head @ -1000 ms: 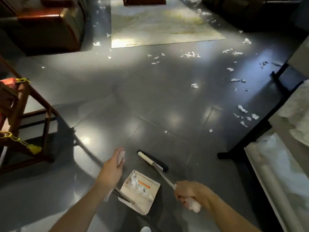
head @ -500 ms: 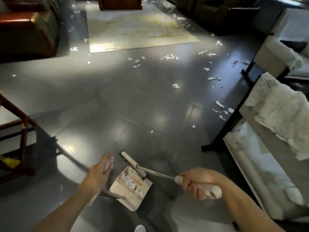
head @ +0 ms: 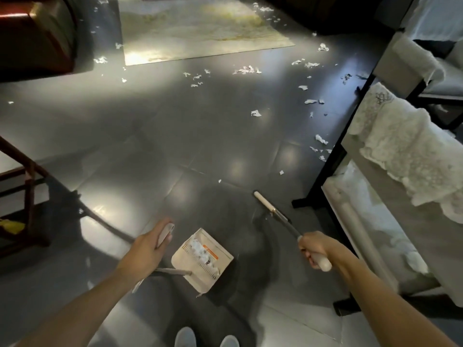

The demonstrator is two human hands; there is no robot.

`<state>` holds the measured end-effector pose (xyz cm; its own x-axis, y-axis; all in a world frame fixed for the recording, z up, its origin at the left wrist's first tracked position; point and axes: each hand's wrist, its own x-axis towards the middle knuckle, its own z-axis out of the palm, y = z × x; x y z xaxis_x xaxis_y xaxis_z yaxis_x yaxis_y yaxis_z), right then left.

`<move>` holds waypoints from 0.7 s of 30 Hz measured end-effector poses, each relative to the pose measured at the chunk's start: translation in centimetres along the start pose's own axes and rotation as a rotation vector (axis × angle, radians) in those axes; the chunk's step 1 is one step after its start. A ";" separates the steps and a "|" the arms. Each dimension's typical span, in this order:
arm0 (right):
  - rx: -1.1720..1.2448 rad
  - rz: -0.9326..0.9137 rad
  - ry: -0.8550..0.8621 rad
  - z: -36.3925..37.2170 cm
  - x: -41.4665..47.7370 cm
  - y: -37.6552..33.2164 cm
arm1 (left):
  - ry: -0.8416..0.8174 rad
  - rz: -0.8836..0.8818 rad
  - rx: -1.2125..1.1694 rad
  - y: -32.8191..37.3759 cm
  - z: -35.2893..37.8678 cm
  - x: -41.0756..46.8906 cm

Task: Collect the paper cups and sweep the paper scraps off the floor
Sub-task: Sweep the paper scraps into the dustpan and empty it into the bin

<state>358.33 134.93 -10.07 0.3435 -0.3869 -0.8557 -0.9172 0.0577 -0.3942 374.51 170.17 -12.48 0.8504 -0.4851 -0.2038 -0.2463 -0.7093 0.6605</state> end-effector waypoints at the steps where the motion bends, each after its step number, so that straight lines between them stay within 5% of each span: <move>1: 0.001 0.010 0.007 -0.7 1.1 0.5 | -0.020 -0.005 0.019 0.2 0.5 0.3; 7: 0.037 0.076 -0.036 -2.8 5.3 3.0 | -0.126 -0.114 0.022 1.0 3.2 2.4; 16: -0.356 0.033 -0.224 6.7 -0.1 2.9 | -0.062 -0.072 0.054 2.3 4.1 4.2; 21: -0.236 0.019 -0.329 9.1 -4.4 3.1 | -0.050 -0.017 0.024 2.1 3.9 2.7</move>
<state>355.87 145.20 -10.61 0.3369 -0.0703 -0.9389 -0.9322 -0.1651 -0.3221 374.48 165.35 -14.49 0.8306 -0.4971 -0.2511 -0.2435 -0.7296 0.6390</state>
